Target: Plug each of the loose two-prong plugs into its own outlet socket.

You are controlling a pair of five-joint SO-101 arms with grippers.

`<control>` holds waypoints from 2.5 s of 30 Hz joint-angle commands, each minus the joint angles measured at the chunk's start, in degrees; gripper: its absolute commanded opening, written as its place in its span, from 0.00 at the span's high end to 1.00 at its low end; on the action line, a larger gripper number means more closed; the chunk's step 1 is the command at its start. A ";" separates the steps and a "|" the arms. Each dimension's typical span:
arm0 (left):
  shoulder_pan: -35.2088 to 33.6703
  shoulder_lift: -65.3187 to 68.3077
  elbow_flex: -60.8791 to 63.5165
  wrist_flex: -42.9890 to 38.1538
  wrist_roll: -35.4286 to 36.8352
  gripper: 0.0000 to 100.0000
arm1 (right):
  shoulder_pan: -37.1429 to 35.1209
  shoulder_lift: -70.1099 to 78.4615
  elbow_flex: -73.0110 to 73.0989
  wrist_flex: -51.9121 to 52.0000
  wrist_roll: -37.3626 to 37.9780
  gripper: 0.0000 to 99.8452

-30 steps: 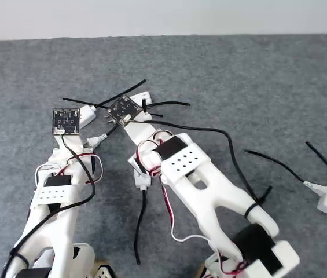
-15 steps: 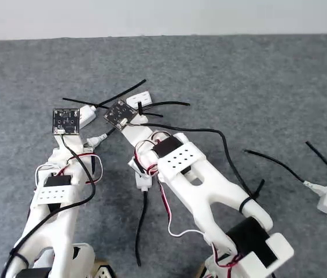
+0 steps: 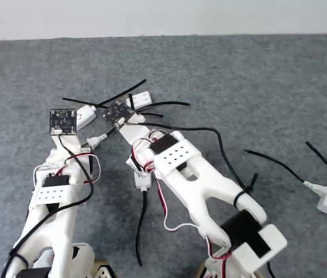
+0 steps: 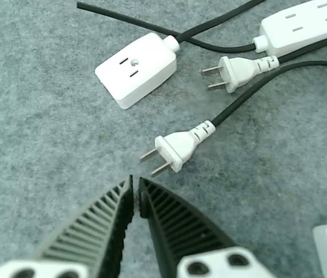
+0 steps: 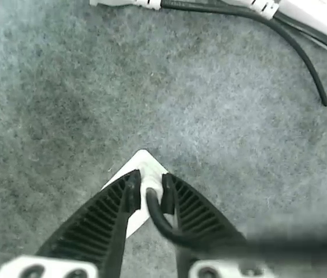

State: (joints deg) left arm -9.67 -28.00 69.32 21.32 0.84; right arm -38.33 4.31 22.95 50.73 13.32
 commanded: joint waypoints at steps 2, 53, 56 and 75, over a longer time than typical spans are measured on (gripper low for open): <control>-0.35 -1.49 -0.75 -1.32 0.26 0.99 | -3.03 2.07 -1.41 6.55 -6.15 0.79; -1.14 -1.41 -1.27 -1.41 0.26 0.99 | 1.01 5.58 -11.60 15.69 -14.95 0.99; -1.14 -1.41 -1.36 -1.41 0.26 0.99 | 4.53 -2.24 -8.62 17.10 -13.01 0.99; -1.05 -1.41 -1.45 -1.32 0.35 0.99 | -0.75 -25.01 10.99 7.25 -12.48 0.78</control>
State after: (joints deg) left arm -10.46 -28.00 69.32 21.32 0.84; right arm -34.20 -18.29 33.14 61.80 2.51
